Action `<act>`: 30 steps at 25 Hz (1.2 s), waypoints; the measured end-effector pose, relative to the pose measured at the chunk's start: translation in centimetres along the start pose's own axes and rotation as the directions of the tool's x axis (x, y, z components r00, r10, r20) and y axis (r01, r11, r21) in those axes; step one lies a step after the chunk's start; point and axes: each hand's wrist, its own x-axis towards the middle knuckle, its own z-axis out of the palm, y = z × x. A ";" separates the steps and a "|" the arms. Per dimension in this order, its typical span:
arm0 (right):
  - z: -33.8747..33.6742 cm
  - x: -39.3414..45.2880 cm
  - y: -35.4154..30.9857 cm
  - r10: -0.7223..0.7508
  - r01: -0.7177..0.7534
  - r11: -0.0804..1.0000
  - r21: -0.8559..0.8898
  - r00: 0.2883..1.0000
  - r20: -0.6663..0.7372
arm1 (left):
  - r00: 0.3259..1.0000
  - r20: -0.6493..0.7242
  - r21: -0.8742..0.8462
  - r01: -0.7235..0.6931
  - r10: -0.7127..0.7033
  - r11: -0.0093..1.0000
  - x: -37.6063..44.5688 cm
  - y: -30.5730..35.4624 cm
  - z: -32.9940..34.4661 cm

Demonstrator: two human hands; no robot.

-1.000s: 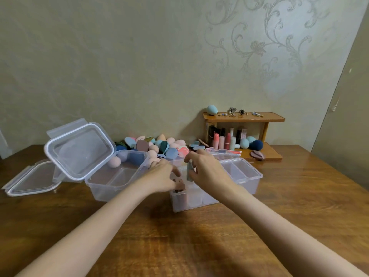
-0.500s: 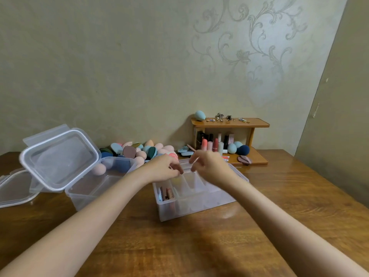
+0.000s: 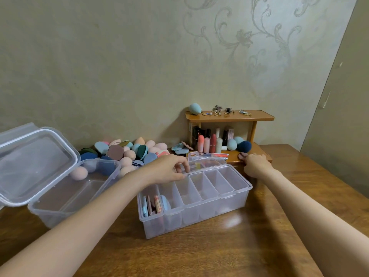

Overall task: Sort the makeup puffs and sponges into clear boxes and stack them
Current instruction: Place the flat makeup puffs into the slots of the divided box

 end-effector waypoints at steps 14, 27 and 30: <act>-7.8 -14.2 -11.7 -0.454 0.632 0.696 0.341 0.755 -0.473 | 0.989 -0.144 -0.101 0.032 -0.047 0.994 -8.0 -1.7 -0.8; -3.1 -18.1 -15.1 -0.622 0.643 0.759 0.099 0.762 -0.178 | 0.998 -0.037 0.154 -0.037 0.044 0.987 -9.9 -0.9 -0.4; -4.9 -14.7 -15.9 -0.515 0.573 0.793 0.208 0.812 -0.275 | 0.991 -0.132 0.001 0.021 -0.021 1.000 -9.4 -2.1 -1.0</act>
